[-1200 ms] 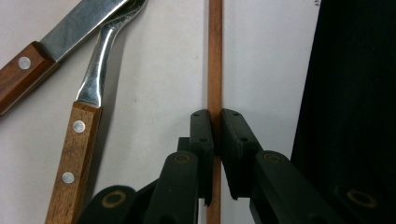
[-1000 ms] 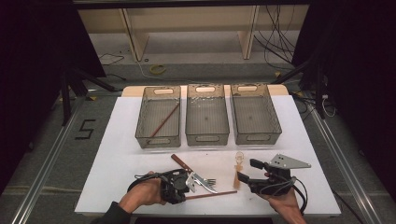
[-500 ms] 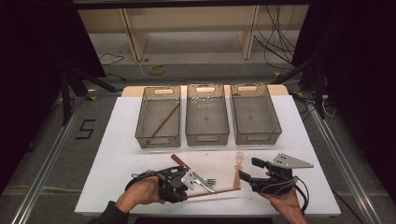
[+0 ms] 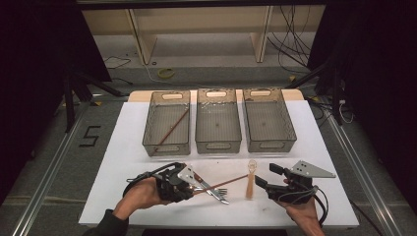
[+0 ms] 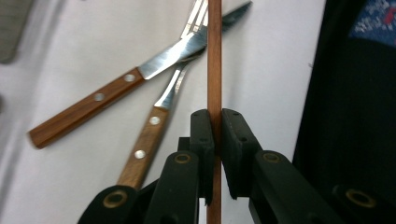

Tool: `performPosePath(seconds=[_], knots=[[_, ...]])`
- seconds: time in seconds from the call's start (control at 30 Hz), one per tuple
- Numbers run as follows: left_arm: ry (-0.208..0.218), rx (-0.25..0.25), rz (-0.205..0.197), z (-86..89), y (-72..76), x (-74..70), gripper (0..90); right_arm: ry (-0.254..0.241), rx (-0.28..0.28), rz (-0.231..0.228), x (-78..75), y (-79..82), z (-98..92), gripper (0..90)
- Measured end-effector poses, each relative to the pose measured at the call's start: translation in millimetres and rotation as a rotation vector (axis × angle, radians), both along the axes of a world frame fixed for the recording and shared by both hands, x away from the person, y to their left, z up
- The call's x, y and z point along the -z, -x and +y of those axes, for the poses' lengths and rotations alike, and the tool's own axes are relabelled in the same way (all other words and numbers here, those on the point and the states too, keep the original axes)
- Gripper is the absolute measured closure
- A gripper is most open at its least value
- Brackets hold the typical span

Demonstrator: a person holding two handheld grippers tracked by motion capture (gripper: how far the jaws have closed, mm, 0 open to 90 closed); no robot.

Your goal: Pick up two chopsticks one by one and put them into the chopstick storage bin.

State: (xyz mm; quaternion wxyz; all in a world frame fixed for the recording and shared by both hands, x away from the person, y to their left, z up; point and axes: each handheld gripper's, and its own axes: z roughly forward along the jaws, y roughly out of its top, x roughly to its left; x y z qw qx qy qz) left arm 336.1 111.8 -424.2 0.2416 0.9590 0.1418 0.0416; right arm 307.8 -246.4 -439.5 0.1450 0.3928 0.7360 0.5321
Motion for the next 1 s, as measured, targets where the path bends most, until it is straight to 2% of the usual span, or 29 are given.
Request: performPosePath(seconds=[0.13,0.23,0.27,0.6,0.8,1.0], knots=[[0.045,-0.059,-0.009,8.9,-6.3,-5.4,83.1,0.003,0.000,0.007,0.6,-0.1,0.5,25.4],[0.063,-0.098,-0.021,13.2,-10.4,-7.9,83.1,0.007,-0.005,0.010,1.3,-0.1,1.5,25.5],[0.071,-0.106,-0.015,14.5,-12.0,-8.6,83.1,0.007,-0.008,0.012,1.4,-0.2,1.9,25.5],[0.119,-0.193,-0.041,27.0,-26.9,-17.8,83.1,0.008,-0.017,0.017,2.3,-0.4,3.2,25.5],[0.160,-0.246,-0.062,38.0,-40.7,-29.4,83.2,0.010,-0.021,0.011,2.8,-0.9,3.5,25.6],[0.206,-0.327,-0.088,53.2,-57.3,-40.2,83.1,0.011,-0.022,0.018,3.1,-0.9,3.6,25.6]])
